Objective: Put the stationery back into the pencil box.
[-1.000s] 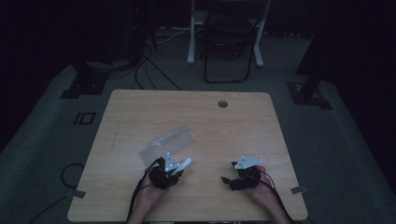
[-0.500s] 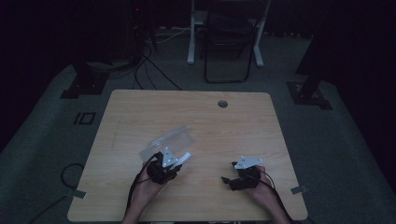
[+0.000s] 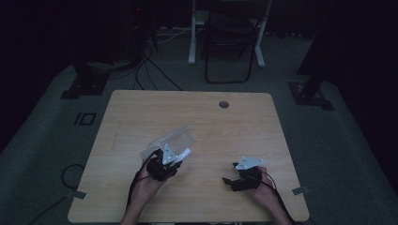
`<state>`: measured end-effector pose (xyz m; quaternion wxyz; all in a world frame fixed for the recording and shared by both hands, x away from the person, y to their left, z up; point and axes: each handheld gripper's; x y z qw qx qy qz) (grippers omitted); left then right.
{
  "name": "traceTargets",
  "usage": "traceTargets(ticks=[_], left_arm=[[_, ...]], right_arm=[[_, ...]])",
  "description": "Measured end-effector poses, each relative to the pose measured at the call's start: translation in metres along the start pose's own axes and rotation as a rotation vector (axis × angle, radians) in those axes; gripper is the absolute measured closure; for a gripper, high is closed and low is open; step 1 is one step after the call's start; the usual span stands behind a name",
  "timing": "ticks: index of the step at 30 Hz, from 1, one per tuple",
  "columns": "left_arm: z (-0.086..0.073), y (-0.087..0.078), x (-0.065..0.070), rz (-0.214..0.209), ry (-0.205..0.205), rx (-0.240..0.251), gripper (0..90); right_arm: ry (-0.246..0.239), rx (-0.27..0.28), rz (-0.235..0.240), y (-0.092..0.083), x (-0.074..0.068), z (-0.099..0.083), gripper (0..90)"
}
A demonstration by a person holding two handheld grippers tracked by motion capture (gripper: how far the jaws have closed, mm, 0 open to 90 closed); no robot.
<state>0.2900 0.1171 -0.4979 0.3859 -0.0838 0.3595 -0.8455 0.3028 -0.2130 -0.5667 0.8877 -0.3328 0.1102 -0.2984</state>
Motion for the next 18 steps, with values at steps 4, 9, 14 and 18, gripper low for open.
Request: traceTargets(ticks=[4,9,14,18], left_arm=[[0.002,0.000,-0.002,0.006,0.002,0.006,71.1],[0.006,-0.002,-0.006,0.016,0.009,0.013,71.1],[0.010,-0.003,-0.009,0.025,0.021,0.016,71.2],[0.012,-0.003,-0.011,0.035,0.034,0.020,71.1]], right_arm=[[0.000,0.000,0.000,0.000,0.000,0.000,21.3],[0.000,0.000,0.000,0.000,0.000,0.000,21.3],[0.001,0.000,0.000,0.000,0.000,0.000,21.3],[0.002,0.001,0.000,0.000,0.000,0.000,21.3]])
Point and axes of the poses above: each handheld gripper's, and its own axes: y roughly forward along the jaws, z roughly out of its top, x roughly to its right, and after that the axes turned 1 degree about x, right-handed
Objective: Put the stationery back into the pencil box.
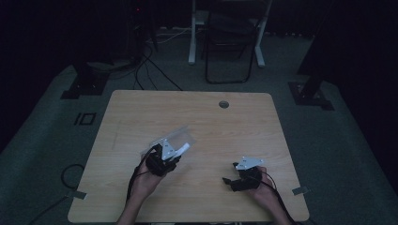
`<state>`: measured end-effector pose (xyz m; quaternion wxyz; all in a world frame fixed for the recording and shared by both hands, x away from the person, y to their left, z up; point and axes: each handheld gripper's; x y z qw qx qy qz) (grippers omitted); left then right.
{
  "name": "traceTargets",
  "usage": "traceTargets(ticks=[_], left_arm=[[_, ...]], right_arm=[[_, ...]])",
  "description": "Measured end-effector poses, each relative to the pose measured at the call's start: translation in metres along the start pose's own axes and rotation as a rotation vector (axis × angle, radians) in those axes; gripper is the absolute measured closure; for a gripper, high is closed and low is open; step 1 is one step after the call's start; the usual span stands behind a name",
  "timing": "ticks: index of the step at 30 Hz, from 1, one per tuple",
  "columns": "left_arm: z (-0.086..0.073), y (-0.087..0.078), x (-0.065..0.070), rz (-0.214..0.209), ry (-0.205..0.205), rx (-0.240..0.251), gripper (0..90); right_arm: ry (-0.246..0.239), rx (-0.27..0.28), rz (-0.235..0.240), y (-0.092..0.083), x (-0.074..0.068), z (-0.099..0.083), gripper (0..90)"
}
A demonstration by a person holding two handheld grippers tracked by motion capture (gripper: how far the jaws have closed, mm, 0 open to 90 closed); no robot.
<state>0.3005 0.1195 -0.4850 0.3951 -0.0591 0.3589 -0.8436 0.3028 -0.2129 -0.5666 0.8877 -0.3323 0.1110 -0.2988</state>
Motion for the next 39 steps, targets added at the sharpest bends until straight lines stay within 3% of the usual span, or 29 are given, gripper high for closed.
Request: traceTargets(ticks=[23,39], left_arm=[[0.007,0.008,-0.012,0.027,-0.016,0.028,71.2],[0.010,0.016,-0.021,0.036,-0.033,0.018,71.1]], right_arm=[[-0.002,-0.001,0.000,0.000,0.000,0.000,21.3],[-0.001,-0.001,0.000,0.000,0.000,0.000,21.3]])
Point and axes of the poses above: each handheld gripper's, and its own axes: y roughly forward along the jaws, z roughly out of its top, x roughly to its right, and after that the axes turned 1 degree about x, right-handed
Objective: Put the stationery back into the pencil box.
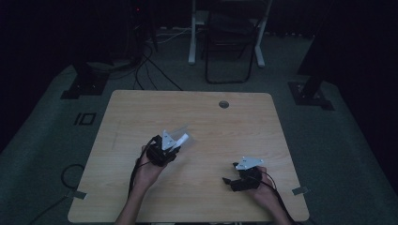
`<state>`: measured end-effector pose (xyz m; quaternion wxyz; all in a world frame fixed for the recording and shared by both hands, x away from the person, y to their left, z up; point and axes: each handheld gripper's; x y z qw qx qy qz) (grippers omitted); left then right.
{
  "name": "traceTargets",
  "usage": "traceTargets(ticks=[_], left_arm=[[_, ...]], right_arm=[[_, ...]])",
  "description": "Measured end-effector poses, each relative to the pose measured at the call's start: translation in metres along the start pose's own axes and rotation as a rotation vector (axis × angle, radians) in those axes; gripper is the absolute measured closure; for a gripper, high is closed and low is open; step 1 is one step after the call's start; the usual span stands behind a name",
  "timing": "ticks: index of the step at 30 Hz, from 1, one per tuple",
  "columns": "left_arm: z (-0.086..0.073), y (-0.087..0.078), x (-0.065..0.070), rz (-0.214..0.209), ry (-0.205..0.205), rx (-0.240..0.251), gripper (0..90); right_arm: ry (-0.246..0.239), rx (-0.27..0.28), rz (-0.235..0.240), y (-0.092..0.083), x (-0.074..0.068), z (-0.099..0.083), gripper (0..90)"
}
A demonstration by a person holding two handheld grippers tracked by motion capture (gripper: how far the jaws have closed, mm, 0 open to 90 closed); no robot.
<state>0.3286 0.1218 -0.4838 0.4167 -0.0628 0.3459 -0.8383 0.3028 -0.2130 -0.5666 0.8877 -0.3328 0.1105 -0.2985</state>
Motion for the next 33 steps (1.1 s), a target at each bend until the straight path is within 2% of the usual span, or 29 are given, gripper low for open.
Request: traceTargets(ticks=[13,19,33], left_arm=[[-0.003,0.008,-0.010,0.002,-0.016,-0.015,71.1],[-0.003,0.009,-0.013,0.011,0.004,-0.031,71.1],[-0.004,0.015,-0.018,0.036,0.016,-0.053,71.1]], right_arm=[[0.000,0.000,0.000,0.000,0.000,0.000,21.3],[0.000,0.000,0.000,0.000,0.000,0.000,21.3],[0.000,0.000,0.000,0.000,0.000,0.000,21.3]])
Point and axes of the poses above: each handheld gripper's, and its own axes: y roughly forward along the jaws, z roughly out of its top, x roughly to its right, and after that the axes turned 1 degree about x, right-handed
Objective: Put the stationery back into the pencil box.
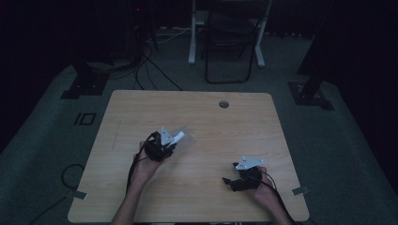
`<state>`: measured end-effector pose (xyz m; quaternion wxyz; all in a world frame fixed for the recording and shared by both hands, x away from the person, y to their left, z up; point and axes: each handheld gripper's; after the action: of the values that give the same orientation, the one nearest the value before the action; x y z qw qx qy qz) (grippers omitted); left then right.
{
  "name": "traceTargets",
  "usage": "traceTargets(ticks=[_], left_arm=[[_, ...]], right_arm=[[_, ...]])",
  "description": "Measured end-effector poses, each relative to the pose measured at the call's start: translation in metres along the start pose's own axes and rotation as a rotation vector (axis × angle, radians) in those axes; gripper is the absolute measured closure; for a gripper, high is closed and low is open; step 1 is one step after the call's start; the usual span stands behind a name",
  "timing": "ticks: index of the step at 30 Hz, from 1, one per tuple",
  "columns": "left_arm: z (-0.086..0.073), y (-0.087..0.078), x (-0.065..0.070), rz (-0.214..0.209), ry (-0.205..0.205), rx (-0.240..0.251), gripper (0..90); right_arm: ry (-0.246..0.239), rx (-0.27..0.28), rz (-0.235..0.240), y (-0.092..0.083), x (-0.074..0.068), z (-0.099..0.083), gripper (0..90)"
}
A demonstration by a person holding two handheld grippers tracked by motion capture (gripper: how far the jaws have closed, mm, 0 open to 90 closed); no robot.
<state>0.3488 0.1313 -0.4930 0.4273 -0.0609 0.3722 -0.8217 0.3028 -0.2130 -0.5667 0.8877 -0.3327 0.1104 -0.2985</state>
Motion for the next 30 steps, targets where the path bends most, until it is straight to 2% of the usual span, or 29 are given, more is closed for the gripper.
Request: traceTargets(ticks=[14,30], left_arm=[[-0.004,0.006,-0.004,0.017,0.001,-0.015,71.2],[-0.009,0.012,-0.008,0.017,-0.010,-0.038,71.2]], right_arm=[[0.000,0.000,0.000,0.000,0.000,0.000,21.3],[0.001,0.000,0.000,0.000,0.000,0.000,21.3]])
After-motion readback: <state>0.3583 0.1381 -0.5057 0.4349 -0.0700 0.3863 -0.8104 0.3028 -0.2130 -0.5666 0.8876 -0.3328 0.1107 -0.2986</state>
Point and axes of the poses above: each handheld gripper's, and its own axes: y roughly forward along the jaws, z roughly out of its top, x roughly to its right, and after that the axes turned 1 degree about x, right-handed
